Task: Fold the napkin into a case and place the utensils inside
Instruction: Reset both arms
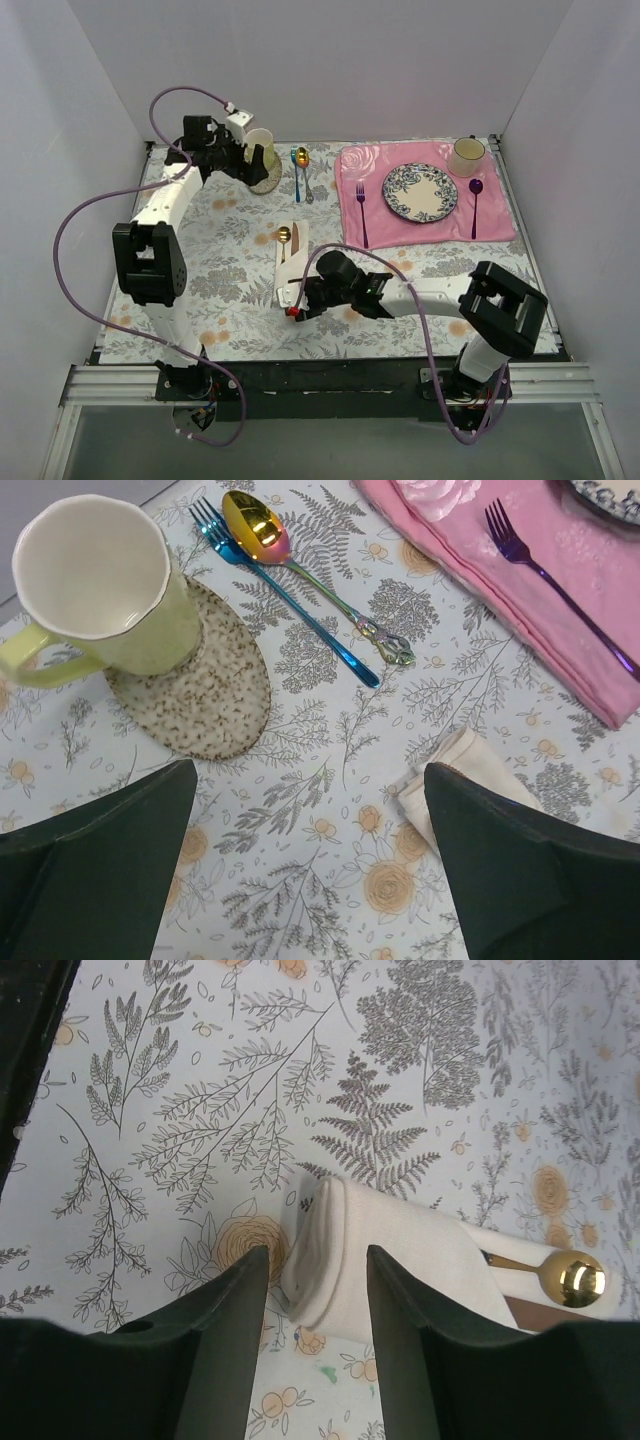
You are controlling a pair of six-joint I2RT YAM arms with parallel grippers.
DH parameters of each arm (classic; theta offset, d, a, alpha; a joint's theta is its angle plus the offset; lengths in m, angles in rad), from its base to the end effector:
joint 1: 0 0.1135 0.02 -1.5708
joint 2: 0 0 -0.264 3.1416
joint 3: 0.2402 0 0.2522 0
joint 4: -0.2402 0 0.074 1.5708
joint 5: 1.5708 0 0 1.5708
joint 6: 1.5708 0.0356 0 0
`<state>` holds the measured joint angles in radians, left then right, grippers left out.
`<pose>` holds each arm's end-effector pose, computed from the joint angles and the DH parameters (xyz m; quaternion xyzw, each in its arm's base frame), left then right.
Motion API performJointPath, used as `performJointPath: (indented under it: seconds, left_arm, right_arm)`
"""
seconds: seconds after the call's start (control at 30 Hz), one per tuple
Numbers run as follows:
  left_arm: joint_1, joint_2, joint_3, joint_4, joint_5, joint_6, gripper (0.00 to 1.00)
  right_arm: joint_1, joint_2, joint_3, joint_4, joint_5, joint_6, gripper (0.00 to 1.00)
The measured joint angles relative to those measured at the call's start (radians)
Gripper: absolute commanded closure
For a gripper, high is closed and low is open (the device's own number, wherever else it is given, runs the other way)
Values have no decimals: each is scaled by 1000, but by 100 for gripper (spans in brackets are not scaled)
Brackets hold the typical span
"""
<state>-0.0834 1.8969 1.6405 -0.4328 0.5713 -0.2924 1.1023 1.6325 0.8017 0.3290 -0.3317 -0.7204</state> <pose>0.4338 -0.0556 0.2934 0.0291 0.8756 -0.3268 0.3546 0.1432 0.3087 0.1848 -0.7223 0.4535 0.2348 0.4663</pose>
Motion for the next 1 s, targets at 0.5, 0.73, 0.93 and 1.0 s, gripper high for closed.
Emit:
performJointPath:
  seconds: [0.5,0.73,0.93,1.0]
  left_arm:
    - [77,-80,-18,-134,-53,-277,2]
    - [208,-72,-8,-287,91,-331,2]
    - [229,-69,-56,-383,93,-306,2]
    - [219,-72,-106,-394,69,-295,2]
  right_arm:
    - [-141,-121,133,-156,10,317,63]
    - [-286,-87,173,-308,-42,470,31]
    - [-461,-143,198,-418,-38,559,10]
    - [-501,-200,188,-439,-32,584,8]
